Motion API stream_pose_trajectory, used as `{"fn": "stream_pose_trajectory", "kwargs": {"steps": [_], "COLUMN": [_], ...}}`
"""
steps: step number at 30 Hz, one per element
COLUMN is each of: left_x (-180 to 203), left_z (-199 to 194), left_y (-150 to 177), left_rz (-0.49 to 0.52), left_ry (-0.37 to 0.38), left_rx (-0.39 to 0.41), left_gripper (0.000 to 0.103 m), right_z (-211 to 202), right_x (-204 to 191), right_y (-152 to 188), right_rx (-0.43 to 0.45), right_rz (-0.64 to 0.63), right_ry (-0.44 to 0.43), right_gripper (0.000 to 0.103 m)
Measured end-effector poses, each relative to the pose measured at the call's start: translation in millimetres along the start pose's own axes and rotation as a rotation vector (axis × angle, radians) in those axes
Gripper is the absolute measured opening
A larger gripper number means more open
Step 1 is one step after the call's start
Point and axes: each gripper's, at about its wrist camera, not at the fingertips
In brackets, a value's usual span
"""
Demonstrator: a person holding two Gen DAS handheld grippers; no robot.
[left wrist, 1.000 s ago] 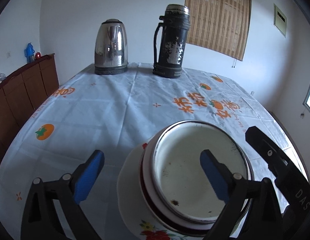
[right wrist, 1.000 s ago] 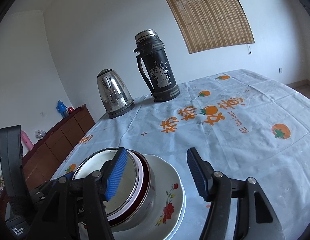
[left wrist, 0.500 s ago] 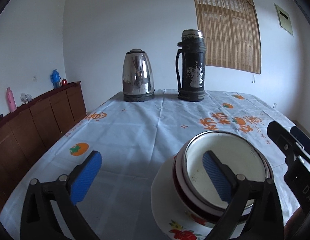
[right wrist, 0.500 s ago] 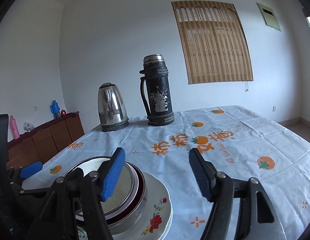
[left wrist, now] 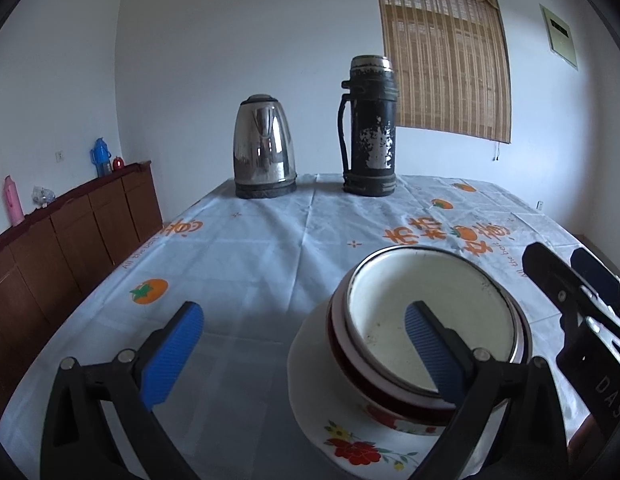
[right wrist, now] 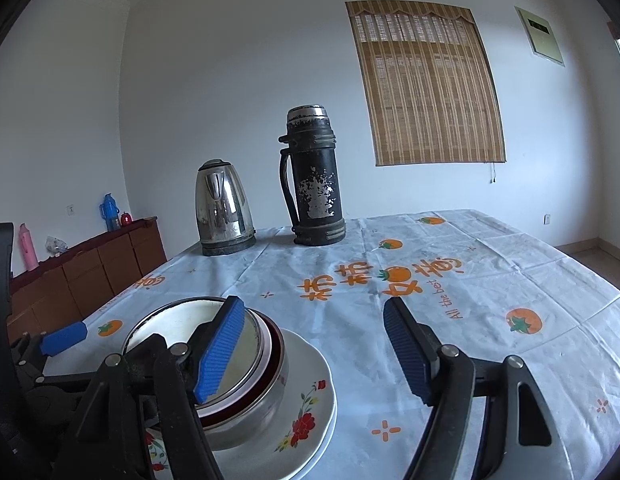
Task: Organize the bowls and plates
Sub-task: 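Pull both grippers back from the stacked dishes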
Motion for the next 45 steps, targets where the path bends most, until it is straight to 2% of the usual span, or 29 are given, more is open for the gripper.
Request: {"fn": "stream_pose_trajectory", "kwargs": {"steps": [7,14,24,32,40,45], "left_x": [2,7,7,-3,3,0], "left_z": [-14,-24,-20,-31,-49,-58], "left_y": [3,9,10,14,24,25], "left_rz": [0.011,0.021,-0.004,-0.087,-0.036,-0.055], "left_ry": [0.017,0.020,0.017,0.040,0.009,0.009], "left_rx": [0.041,0.047,0.010,-0.042,-0.031,-0.012], "left_gripper": [0.103,0.103,0.103,0.103,0.103,0.103], "right_z": [-12,-25,-21,-25,-43,-58], "right_x": [5,8,11,6,12,12], "right_y": [1,4,6,8,12,18], "right_rx": [0.024,0.038,-0.001,-0.006,0.014,0.025], "right_rz": [0.014,0.015,0.035,0.022,0.054,0.068], "right_ry": [-0.013,-0.029,-0.038,-0.061,-0.055,-0.052], "right_gripper": [0.074,0.074,0.078,0.078,0.078,0.078]}}
Point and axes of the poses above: each gripper's, at about its wrist camera, not at the fingertips, and z roughly the way its jaws point, x to its right, y to its underside, and after that the axes turned 10 degrees about -z, right-handed
